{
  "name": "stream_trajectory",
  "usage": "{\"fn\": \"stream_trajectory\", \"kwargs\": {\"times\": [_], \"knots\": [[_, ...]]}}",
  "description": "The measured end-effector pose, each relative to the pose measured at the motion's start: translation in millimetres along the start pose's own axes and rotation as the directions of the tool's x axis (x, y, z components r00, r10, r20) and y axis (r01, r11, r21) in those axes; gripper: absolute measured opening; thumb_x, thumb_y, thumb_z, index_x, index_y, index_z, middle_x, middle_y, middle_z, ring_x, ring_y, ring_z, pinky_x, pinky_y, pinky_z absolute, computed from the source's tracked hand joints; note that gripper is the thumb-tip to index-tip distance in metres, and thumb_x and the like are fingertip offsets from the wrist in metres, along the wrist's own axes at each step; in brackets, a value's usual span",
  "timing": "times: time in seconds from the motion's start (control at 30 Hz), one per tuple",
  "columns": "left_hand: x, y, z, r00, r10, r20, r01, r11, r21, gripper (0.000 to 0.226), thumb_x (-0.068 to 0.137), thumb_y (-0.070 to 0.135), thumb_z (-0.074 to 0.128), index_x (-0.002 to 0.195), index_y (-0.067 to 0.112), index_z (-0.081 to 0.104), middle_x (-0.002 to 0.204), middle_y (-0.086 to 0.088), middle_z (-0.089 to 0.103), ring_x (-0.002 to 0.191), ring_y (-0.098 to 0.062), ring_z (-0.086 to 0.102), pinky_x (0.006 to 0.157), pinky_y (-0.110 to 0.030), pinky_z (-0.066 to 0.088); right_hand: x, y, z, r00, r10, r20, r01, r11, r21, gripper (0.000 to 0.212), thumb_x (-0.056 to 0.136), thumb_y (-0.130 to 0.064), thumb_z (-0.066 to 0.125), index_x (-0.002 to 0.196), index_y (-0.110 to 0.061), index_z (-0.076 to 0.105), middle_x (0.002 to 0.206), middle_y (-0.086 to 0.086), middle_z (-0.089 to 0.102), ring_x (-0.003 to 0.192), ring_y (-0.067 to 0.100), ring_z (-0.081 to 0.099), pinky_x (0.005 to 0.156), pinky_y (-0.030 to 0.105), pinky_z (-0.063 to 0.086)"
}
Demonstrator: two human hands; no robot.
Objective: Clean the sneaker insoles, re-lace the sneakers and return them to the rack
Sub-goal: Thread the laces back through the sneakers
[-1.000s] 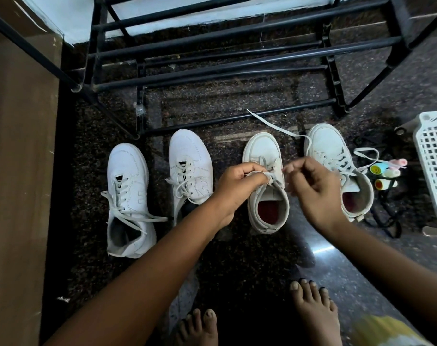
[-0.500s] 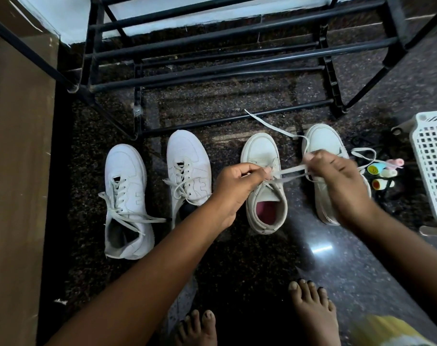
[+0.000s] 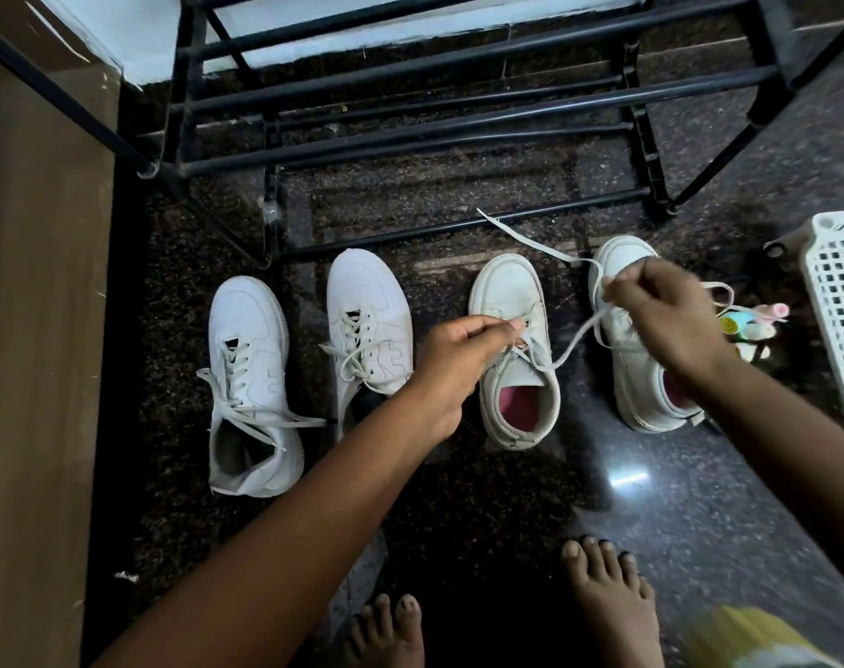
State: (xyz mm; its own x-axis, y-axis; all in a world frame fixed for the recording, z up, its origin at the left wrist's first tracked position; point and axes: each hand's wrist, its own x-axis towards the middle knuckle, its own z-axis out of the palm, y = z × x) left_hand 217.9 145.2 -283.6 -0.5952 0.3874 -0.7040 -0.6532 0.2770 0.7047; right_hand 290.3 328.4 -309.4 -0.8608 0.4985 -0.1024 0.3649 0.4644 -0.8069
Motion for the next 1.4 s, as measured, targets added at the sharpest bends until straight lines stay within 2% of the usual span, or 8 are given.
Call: {"fn": "stream_trajectory", "kwargs": {"times": [0.13,0.27,0.43,0.57,0.7,0.83,1.13,1.4], "knots": [[3,4,5,1.0,-0.003,-0.02,0.004,1.0,0.027,0.022,0.089,0.013,0.062,0.106,-0.002,0.063,0.032,0.016,0.044,0.027,0.005,0.039,0.034,-0.003,0.026,-10,-10,17,0.99,-0.056,0.129,0.04,0.992,0.119,0.033,0.081,-0.041,0.059,0.107,-0.021,0.061,0.099,-0.009,0.066,0.075,0.011,0.062,0.067,0.022,0.049],[2,11,15,1.0,-0.016,-0.014,0.016,1.0,-0.01,0.013,0.091,0.008,0.059,0.1,0.001,0.065,0.031,0.013,0.044,0.026,0.004,0.04,0.033,-0.004,0.028,-18,-9,33,0.967,-0.016,0.255,-0.067,0.948,0.312,0.05,0.071,-0.054,0.072,0.108,-0.021,0.062,0.086,-0.001,0.07,0.075,0.045,0.061,0.067,0.055,0.052],[6,12,18,0.999,-0.048,0.002,0.048,0.996,-0.074,0.003,0.092,0.008,0.058,0.091,0.005,0.06,0.03,0.011,0.044,0.024,0.003,0.039,0.031,-0.005,0.027,-15,-4,42,0.981,-0.023,0.192,-0.024,0.972,0.235,0.021,0.077,-0.013,0.076,0.096,-0.012,0.065,0.075,0.006,0.066,0.065,0.021,0.06,0.065,0.034,0.052],[15,4,15,0.998,-0.042,-0.038,0.041,0.999,-0.03,0.018,0.09,0.016,0.062,0.102,0.003,0.065,0.036,0.011,0.051,0.031,0.003,0.046,0.033,-0.005,0.032,-12,2,36,0.977,-0.053,0.206,0.008,0.976,0.217,0.014,0.079,-0.019,0.071,0.083,-0.032,0.067,0.071,-0.006,0.07,0.065,0.01,0.063,0.069,0.031,0.053],[32,-9,2,0.993,0.053,-0.108,-0.04,0.993,0.111,0.022,0.082,0.026,0.072,0.093,0.007,0.07,0.084,-0.001,0.07,0.072,-0.005,0.06,0.052,-0.002,0.043,-5,10,26,0.976,-0.018,0.217,-0.044,0.959,0.279,0.011,0.083,-0.012,0.068,0.083,-0.023,0.071,0.071,0.006,0.072,0.064,0.012,0.063,0.065,0.022,0.053],[41,-20,-20,0.978,0.151,-0.141,-0.11,0.958,0.266,0.011,0.078,0.021,0.076,0.081,0.011,0.072,0.082,0.0,0.071,0.076,-0.011,0.063,0.077,-0.026,0.051,0,25,17,0.983,-0.017,0.183,-0.017,0.983,0.182,0.016,0.086,-0.012,0.067,0.077,-0.026,0.068,0.06,-0.015,0.066,0.057,-0.002,0.054,0.061,0.017,0.045],[45,-32,-55,0.897,0.44,-0.054,-0.111,0.342,0.933,0.013,0.084,0.04,0.066,0.084,0.03,0.074,0.053,0.014,0.049,0.06,-0.007,0.046,0.05,-0.023,0.026,7,57,14,0.988,0.153,0.03,-0.151,0.987,-0.059,0.019,0.084,-0.017,0.068,0.066,-0.01,0.066,0.054,0.007,0.054,0.052,0.008,0.042,0.05,0.018,0.034],[52,-41,-62,0.92,0.39,-0.042,-0.029,0.176,0.984,0.015,0.088,0.037,0.06,0.086,0.025,0.07,0.083,0.002,0.069,0.081,-0.018,0.062,0.062,-0.026,0.034,6,69,12,0.999,0.039,-0.002,-0.036,0.909,-0.416,0.017,0.079,-0.017,0.071,0.066,-0.006,0.068,0.053,0.011,0.057,0.056,0.029,0.054,0.055,0.029,0.034]]}}
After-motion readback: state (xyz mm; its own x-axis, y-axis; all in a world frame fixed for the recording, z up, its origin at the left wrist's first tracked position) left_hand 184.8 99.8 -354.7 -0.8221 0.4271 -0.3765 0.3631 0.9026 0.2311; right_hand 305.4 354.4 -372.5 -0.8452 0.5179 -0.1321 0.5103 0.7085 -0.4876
